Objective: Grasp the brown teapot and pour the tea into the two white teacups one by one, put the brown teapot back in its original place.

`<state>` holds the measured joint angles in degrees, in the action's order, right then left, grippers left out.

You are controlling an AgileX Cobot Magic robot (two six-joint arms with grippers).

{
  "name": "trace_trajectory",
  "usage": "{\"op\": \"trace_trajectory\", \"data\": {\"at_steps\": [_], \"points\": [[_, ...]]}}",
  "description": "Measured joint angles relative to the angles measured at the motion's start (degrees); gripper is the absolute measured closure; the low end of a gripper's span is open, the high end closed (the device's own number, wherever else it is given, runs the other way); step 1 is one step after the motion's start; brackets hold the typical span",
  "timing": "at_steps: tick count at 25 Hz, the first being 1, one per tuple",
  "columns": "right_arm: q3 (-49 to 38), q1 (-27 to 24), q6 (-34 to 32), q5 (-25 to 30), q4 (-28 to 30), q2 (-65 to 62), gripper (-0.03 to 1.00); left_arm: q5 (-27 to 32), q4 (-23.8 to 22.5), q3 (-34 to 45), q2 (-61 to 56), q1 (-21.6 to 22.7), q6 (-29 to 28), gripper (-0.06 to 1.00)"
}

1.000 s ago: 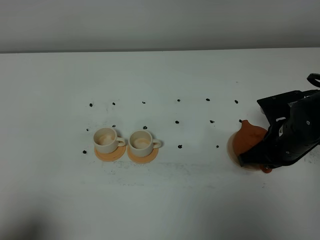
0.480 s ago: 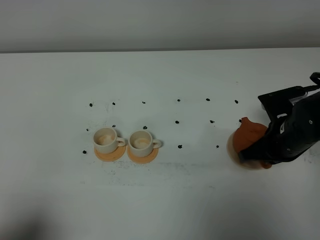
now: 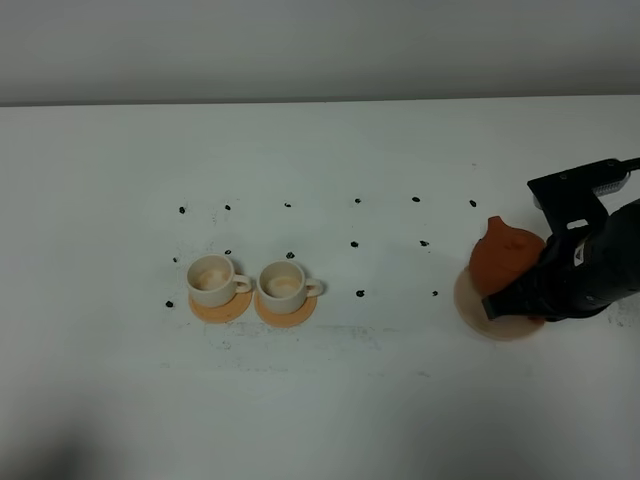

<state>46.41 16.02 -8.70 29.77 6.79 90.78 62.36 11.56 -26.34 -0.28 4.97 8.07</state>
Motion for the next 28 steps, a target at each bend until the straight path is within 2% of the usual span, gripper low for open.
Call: {"op": "trace_trajectory", "data": {"at_steps": [15, 22, 28], "points": [[4.7, 9.0, 2.3, -4.0, 0.5, -0.6, 0.88, 0.0, 0.0, 0.0, 0.0, 0.0, 0.0, 0.63], [4.8, 13.9, 3.1, -8.0, 0.5, -0.5, 0.88, 0.0, 0.0, 0.0, 0.0, 0.0, 0.0, 0.63], [4.8, 15.1, 3.1, -8.5, 0.7, -0.2, 0.88, 0.0, 0.0, 0.0, 0.0, 0.0, 0.0, 0.63]]}}
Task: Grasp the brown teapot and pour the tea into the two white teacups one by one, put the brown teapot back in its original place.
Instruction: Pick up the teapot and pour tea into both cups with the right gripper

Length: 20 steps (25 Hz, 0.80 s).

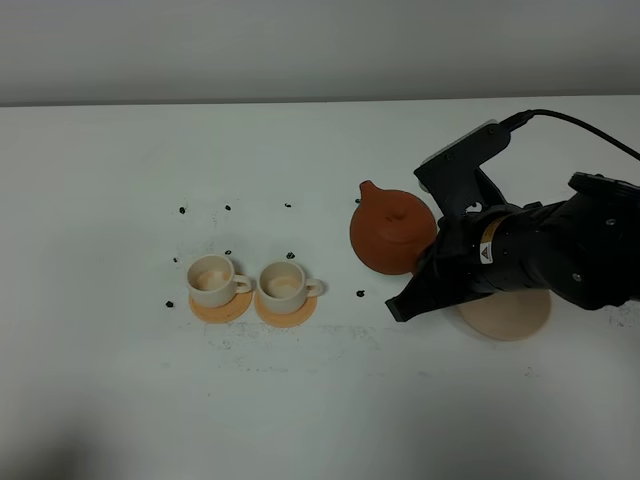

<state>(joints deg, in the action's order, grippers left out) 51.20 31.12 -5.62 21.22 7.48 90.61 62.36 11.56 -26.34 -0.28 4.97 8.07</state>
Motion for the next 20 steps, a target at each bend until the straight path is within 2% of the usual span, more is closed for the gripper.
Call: {"op": "trace_trajectory", "data": {"at_steps": [7, 20], "points": [[0.8, 1.5, 0.2, -1.0, 1.6, 3.5, 0.88, 0.0, 0.0, 0.0, 0.0, 0.0, 0.0, 0.63], [3.4, 1.9, 0.2, -0.6, 12.4, 7.8, 0.88, 0.0, 0.0, 0.0, 0.0, 0.0, 0.0, 0.63]]}}
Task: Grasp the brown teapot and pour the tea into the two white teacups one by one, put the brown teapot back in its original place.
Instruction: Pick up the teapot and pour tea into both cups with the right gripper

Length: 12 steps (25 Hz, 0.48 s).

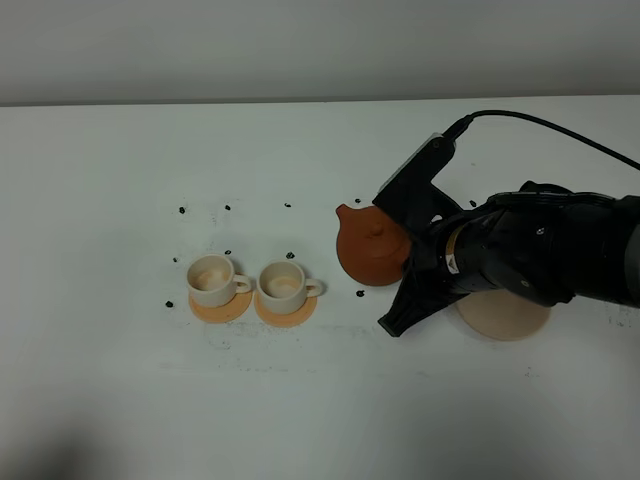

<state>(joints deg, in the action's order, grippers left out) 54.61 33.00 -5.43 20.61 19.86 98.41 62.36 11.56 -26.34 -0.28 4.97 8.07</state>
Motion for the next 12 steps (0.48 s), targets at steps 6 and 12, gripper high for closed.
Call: {"op": "trace_trajectory", "data": {"at_steps": [6, 12], "points": [[0.7, 1.9, 0.0, 0.0, 4.3, 0.0, 0.88, 0.0, 0.0, 0.0, 0.0, 0.0, 0.0, 0.63], [0.8, 1.9, -0.1, -0.1, 8.8, 0.0, 0.88, 0.0, 0.0, 0.0, 0.0, 0.0, 0.0, 0.63]]}}
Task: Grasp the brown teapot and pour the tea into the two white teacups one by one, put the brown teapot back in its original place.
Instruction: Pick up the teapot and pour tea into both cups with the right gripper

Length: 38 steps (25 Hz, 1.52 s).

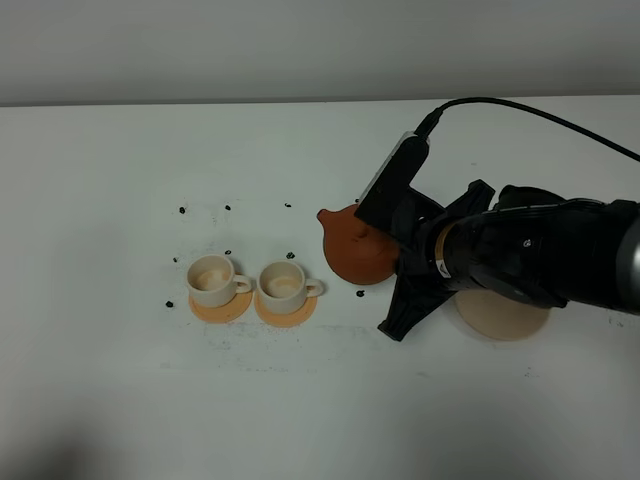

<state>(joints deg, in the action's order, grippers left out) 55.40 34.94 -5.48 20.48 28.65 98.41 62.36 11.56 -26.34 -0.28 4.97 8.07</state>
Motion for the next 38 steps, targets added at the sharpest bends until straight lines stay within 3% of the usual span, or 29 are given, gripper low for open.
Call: {"op": "trace_trajectory", "data": {"at_steps": [24, 38], "points": [[3.9, 1.7, 0.0, -0.6, 9.0, 3.7, 0.88, 0.0, 0.0, 0.0, 0.0, 0.0, 0.0, 0.63], [3.1, 3.0, 0.0, -0.7, 19.0, 6.1, 0.88, 0.0, 0.0, 0.0, 0.0, 0.0, 0.0, 0.63]]}}
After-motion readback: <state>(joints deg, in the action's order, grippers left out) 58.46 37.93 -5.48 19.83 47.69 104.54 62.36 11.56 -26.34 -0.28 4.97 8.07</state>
